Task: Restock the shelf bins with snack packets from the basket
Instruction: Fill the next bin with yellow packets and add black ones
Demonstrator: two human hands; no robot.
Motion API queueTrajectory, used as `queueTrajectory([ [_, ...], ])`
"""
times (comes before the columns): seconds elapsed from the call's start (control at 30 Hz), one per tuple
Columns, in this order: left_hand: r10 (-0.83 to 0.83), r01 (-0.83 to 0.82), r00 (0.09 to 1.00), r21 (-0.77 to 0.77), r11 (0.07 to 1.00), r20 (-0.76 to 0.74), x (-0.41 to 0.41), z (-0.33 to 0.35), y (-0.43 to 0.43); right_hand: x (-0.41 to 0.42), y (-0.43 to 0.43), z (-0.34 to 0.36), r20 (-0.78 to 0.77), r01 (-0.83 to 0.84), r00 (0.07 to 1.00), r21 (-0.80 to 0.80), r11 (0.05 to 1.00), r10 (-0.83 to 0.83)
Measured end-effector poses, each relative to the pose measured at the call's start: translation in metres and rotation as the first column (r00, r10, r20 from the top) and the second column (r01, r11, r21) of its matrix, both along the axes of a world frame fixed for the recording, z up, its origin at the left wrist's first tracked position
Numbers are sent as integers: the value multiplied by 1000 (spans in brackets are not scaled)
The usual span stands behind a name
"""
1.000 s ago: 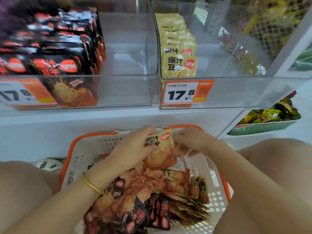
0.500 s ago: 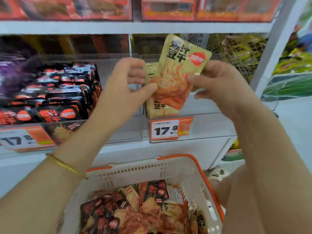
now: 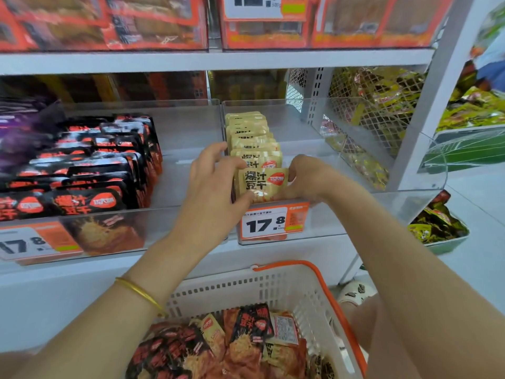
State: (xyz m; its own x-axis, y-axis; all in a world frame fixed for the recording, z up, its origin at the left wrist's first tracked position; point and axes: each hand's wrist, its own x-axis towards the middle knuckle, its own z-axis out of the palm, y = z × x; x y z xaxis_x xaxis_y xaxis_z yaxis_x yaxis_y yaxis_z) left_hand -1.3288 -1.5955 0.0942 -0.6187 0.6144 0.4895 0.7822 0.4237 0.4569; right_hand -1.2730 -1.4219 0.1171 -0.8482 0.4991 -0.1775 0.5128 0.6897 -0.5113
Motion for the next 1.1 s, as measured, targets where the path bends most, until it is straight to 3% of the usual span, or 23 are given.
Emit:
queueTrajectory([
  [0.1, -12, 12, 1000, 12, 1000, 0, 0, 0, 0, 0, -4, 2, -82, 37, 996, -105, 994, -46],
  [0.2, -11, 11, 1000, 28, 1000, -8, -1, -3, -1, 2, -9, 2, -104, -14, 995, -25, 1000, 11],
  [0.37, -21, 22, 1000, 53, 998, -10, -2, -6, -1, 5, -6, -4, -274, 0, 962, 17, 1000, 5],
  [0.53, -20, 21, 999, 42, 999, -25, -2, -8, -1, 2, -11, -1, -134, -40, 990, 52, 998, 47],
  [0.7, 6, 6, 995, 122, 992, -98, 9, -11, -13, 7, -14, 3, -132, 71, 989, 19, 997, -68],
  [0.83, -50, 82, 987, 208, 975, -154, 40, -25, -33, 49, -33, 9, -419, 134, 906, 157, 978, -56],
  [0.9, -131, 150, 985, 179, 972, -113, 53, -46, -44, 76, -50, 4, -464, 76, 886, 122, 990, -11],
  [0.93, -166, 176, 983, 138, 975, -84, 58, -61, -50, 85, -58, -5, -386, -11, 921, 91, 996, 45],
  [1.0, -211, 211, 977, 8, 977, -8, 62, -94, -56, 82, -71, -34, -46, -194, 980, 21, 981, 195],
  [1.1, -236, 250, 968, -236, 939, 86, 57, -138, -57, 48, -75, -118, 434, -396, 835, 50, 917, 337],
])
